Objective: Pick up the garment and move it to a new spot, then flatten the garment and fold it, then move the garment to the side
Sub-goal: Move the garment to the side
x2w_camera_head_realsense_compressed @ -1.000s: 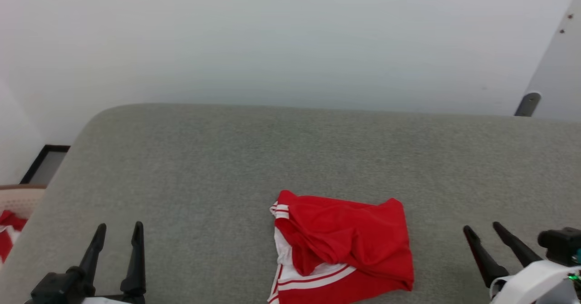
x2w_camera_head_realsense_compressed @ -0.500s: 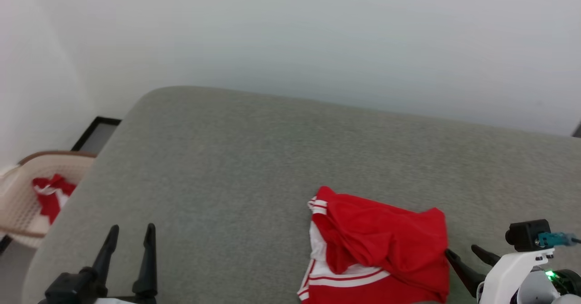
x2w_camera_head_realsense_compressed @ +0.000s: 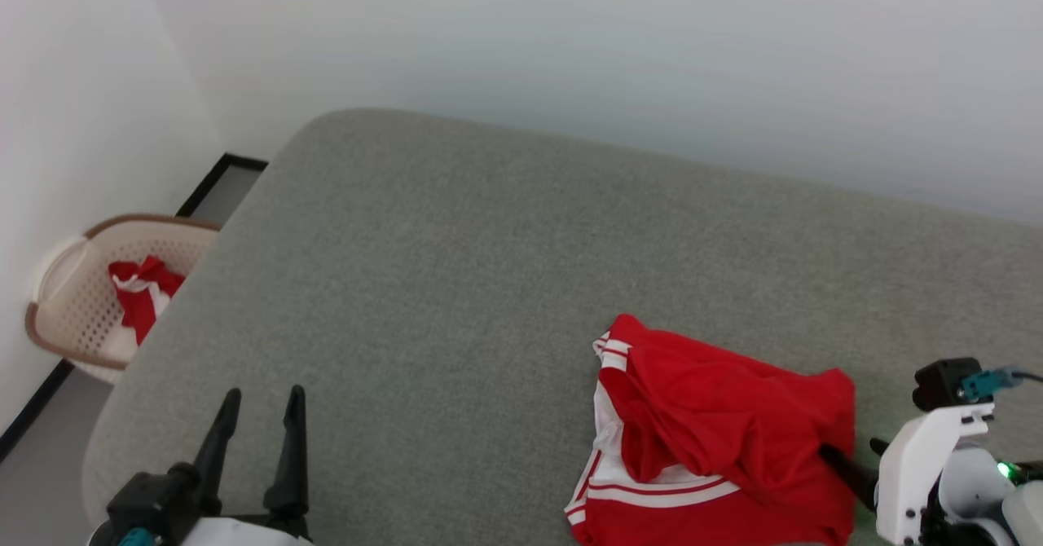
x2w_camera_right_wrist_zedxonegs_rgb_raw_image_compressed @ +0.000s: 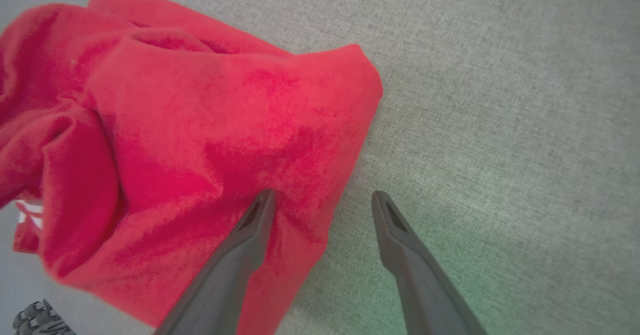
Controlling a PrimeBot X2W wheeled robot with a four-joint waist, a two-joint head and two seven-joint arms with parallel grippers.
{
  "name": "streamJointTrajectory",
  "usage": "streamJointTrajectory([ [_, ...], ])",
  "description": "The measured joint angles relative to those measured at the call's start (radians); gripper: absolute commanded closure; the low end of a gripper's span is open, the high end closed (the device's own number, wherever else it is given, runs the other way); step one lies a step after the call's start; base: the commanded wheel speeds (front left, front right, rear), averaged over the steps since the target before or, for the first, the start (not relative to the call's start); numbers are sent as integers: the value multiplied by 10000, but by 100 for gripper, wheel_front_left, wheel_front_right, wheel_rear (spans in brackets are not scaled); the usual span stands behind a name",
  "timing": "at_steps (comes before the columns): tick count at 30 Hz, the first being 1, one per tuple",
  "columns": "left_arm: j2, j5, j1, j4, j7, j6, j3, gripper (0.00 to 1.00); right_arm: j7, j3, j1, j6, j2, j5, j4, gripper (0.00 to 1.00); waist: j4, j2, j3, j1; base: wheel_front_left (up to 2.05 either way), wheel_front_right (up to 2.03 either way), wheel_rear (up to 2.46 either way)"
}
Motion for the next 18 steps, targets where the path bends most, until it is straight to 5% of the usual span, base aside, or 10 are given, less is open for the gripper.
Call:
streamJointTrajectory([
  [9,-226,-21,-277,69,0,0,-109,0,1093,-105,-779,0,324,-52,869,0,260,0,575,0,0,0,0],
  [11,-278,-21,-311,67,0,0,-107,0,1338,0,-913,-2,305,-48,924,100,301,0,663,0,0,0,0],
  [18,-380,-21,-374,102,0,0,-67,0,1666,257,-1154,2,232,232,920,100,342,0,822,0,0,0,0],
])
